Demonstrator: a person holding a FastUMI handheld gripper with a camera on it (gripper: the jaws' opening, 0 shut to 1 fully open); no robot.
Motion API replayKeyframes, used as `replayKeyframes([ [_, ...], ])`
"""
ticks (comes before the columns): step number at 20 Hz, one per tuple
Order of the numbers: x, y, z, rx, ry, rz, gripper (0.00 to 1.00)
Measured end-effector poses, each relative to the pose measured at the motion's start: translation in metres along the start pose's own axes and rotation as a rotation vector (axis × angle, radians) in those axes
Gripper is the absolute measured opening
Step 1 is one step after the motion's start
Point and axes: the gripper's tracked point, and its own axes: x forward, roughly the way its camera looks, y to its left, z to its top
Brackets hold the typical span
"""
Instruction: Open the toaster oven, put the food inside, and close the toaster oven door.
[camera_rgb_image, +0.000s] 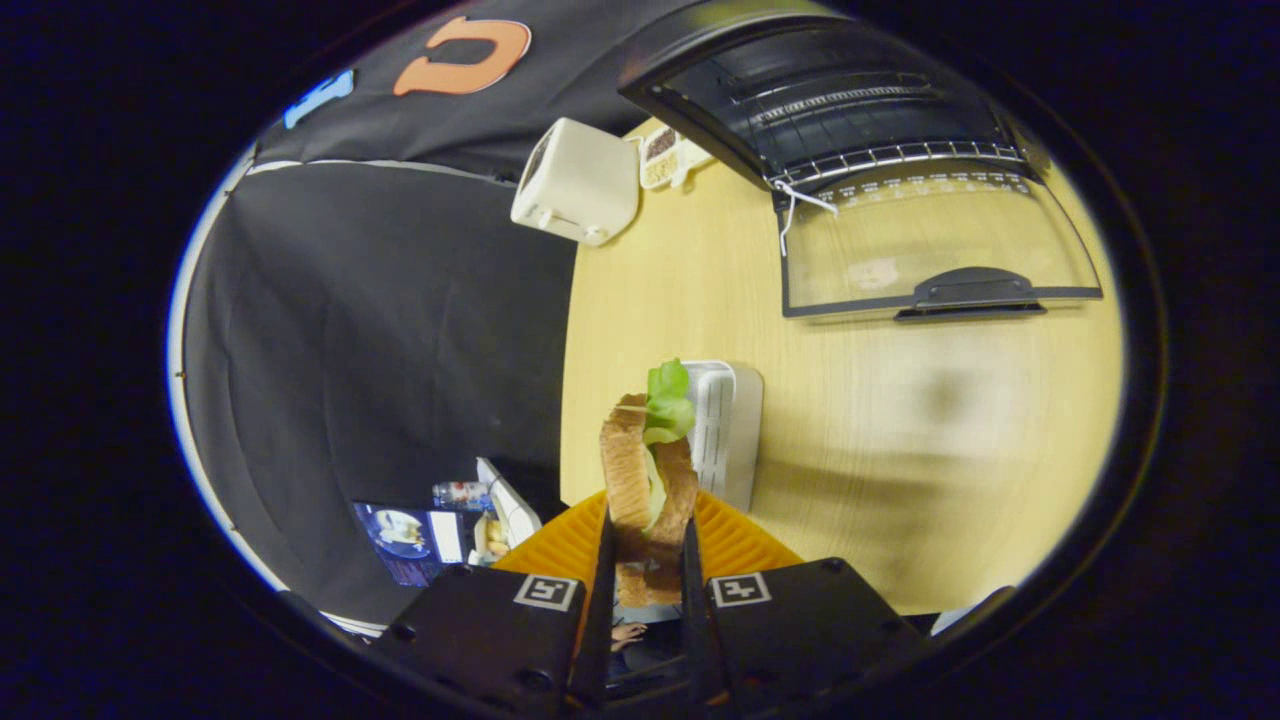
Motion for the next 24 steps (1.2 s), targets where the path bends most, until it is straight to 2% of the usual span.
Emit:
replayKeyframes([
  [5, -0.045, 0.003, 0.036, 0.041, -0.166, 0.050, 0.35],
  [8, -0.078, -0.007, 0.064, 0.099, -0.308, 0.085, 0.35],
  [14, -0.111, -0.054, 0.123, 0.334, -0.575, 0.150, 0.35],
  [17, -0.117, -0.088, 0.153, 0.426, -0.697, 0.164, 0.35],
  [20, -0.109, -0.109, 0.191, 0.439, -0.821, 0.164, 0.35],
  [24, -0.075, -0.121, 0.226, 0.479, -0.878, 0.208, 0.35],
])
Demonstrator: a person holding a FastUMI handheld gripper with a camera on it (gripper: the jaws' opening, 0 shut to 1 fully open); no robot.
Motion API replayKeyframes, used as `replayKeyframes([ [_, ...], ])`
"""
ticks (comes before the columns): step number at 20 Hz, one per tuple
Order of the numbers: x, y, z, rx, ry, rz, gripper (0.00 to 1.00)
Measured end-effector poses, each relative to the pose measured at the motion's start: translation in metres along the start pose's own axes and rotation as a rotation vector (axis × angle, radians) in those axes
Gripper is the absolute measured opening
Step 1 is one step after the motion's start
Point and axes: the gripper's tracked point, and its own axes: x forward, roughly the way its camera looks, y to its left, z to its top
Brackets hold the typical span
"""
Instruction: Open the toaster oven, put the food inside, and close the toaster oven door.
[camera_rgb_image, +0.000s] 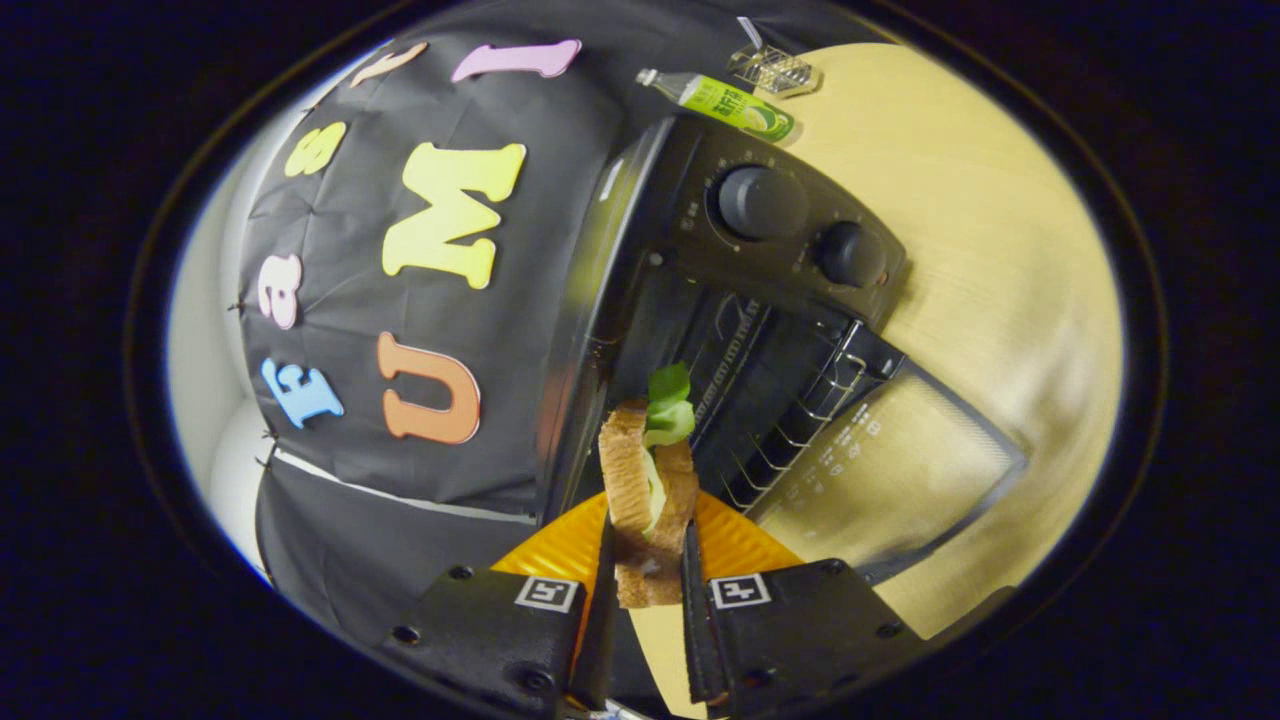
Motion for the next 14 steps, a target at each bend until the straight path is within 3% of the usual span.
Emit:
replayKeyframes([
  [7, 0.054, -0.001, 0.002, 0.087, -0.120, 0.070, 0.35],
  [14, 0.077, -0.001, -0.007, 0.036, -0.109, 0.044, 0.40],
])
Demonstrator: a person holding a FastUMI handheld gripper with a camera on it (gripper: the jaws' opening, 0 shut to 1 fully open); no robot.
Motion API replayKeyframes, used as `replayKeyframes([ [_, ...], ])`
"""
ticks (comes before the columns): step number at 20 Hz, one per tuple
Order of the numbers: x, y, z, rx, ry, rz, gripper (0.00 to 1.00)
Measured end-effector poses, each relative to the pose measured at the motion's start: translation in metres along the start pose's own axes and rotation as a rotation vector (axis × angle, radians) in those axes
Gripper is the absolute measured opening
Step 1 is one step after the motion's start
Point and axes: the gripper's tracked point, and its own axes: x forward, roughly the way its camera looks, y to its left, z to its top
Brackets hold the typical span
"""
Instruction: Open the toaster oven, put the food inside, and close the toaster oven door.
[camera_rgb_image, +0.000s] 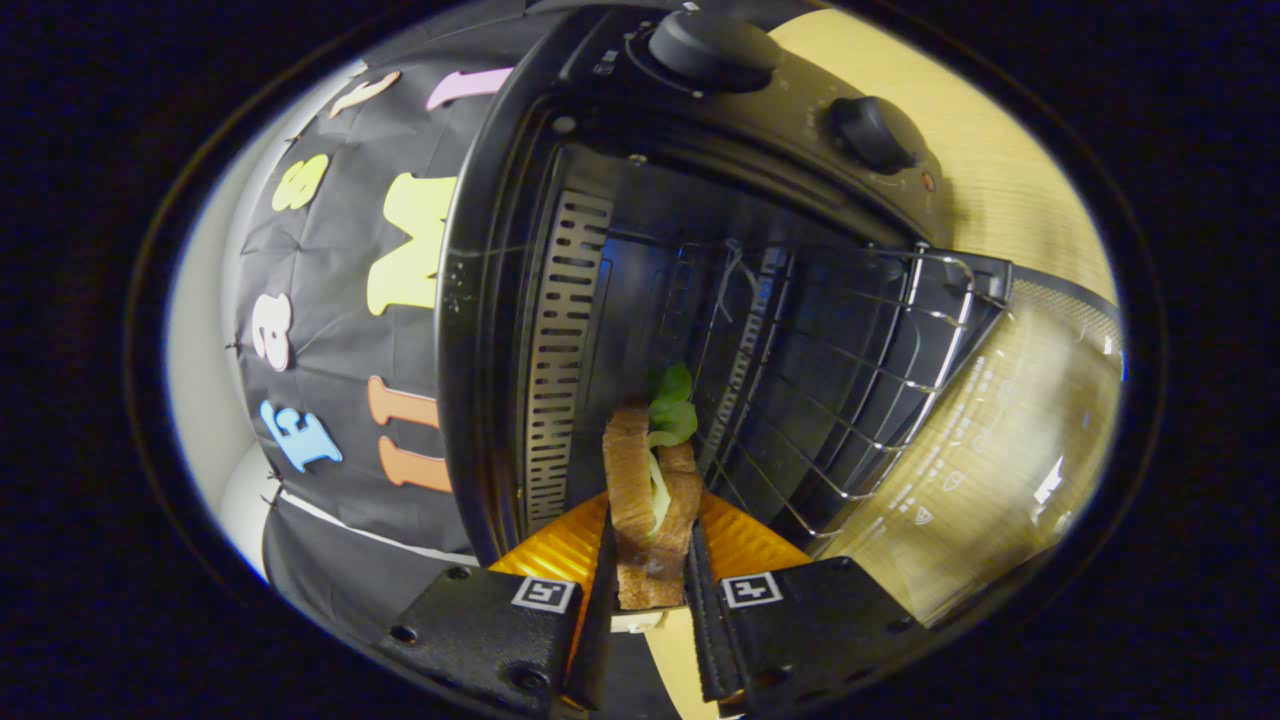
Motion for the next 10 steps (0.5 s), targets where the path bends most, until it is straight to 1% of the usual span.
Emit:
replayKeyframes([
  [2, 0.001, -0.003, -0.002, -0.005, 0.026, -0.039, 0.47],
  [3, 0.000, -0.004, -0.004, -0.016, 0.047, -0.056, 0.56],
  [5, -0.001, -0.004, -0.010, -0.053, 0.084, -0.094, 0.68],
  [6, -0.006, -0.005, -0.010, -0.090, 0.093, -0.120, 0.75],
  [10, -0.019, -0.004, -0.019, -0.285, 0.149, -0.211, 0.93],
])
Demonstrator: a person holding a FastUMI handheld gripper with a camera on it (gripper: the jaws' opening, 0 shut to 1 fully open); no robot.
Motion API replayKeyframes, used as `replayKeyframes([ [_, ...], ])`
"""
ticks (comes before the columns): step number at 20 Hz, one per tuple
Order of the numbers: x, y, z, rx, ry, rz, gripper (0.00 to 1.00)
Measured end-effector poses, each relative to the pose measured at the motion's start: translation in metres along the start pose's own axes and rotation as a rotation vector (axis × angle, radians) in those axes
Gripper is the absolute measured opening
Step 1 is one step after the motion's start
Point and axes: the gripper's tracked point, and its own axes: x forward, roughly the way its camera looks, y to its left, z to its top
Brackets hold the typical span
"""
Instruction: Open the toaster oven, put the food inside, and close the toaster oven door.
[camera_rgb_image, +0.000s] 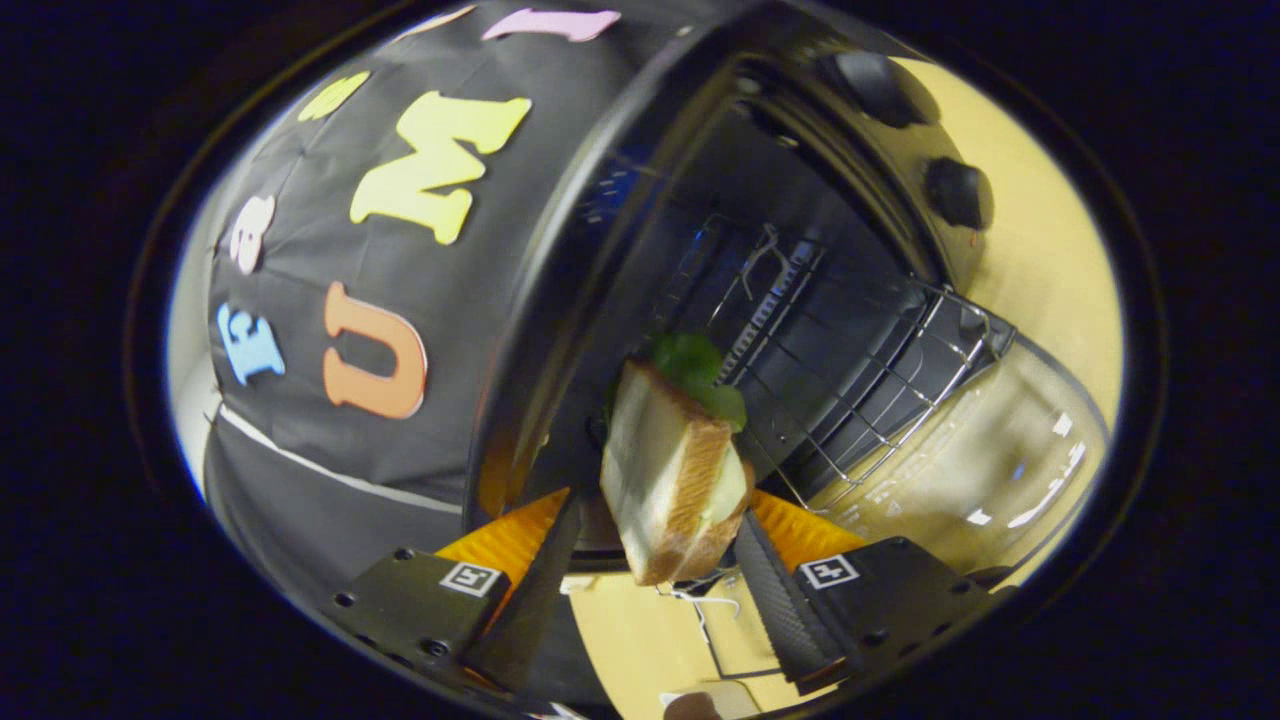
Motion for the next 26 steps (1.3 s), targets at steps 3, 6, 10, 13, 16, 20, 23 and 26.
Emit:
replayKeyframes([
  [3, -0.012, -0.004, 0.000, -0.120, 0.009, -0.080, 1.00],
  [6, -0.027, -0.009, -0.002, -0.202, 0.019, -0.139, 1.00],
  [10, -0.049, -0.014, 0.004, -0.289, 0.012, -0.192, 1.00],
  [13, -0.071, -0.019, -0.001, -0.375, 0.021, -0.221, 1.00],
  [16, -0.103, -0.019, -0.012, -0.550, 0.035, -0.244, 1.00],
  [20, -0.151, -0.018, -0.033, -0.737, 0.042, -0.252, 1.00],
  [23, -0.186, -0.026, -0.045, -0.788, 0.037, -0.265, 1.00],
  [26, -0.212, -0.038, -0.055, -0.816, 0.037, -0.281, 1.00],
])
